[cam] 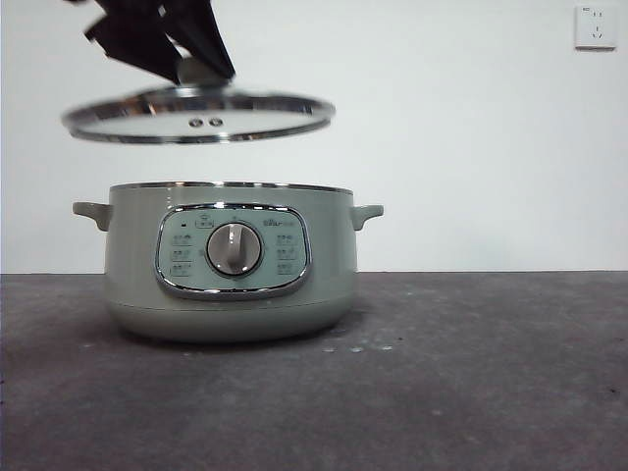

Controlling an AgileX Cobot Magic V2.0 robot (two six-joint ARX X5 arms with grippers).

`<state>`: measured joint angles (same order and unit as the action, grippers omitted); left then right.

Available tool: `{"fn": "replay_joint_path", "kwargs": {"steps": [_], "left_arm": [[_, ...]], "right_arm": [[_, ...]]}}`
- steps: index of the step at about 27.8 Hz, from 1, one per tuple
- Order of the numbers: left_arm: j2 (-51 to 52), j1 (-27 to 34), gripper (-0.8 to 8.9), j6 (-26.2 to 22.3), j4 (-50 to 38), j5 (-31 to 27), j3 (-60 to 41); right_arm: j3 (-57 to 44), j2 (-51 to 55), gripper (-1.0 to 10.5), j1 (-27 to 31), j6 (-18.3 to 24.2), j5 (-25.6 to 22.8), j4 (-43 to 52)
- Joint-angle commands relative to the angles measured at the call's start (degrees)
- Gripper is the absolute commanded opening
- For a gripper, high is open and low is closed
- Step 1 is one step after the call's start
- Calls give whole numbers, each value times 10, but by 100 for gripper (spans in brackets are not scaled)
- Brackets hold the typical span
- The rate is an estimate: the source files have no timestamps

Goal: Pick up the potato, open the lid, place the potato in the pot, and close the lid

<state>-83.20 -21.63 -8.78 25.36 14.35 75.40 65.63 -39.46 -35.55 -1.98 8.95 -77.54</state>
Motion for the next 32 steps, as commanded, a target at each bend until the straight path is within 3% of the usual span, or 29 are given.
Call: {"fn": "replay_joint_path", "kwargs": {"steps": [1, 11, 32], "left_arm": [[-15, -2, -8, -10, -52, 6, 14], [-78, -2, -8, -9, -112, 6, 16], [-97, -2, -9, -20, -86, 6, 16]], "right_arm": [[-26, 28, 402, -1, -29, 0, 10], [-47, 68, 402, -1, -52, -1, 3], [-47, 68, 402, -1, -53, -19, 0]]}}
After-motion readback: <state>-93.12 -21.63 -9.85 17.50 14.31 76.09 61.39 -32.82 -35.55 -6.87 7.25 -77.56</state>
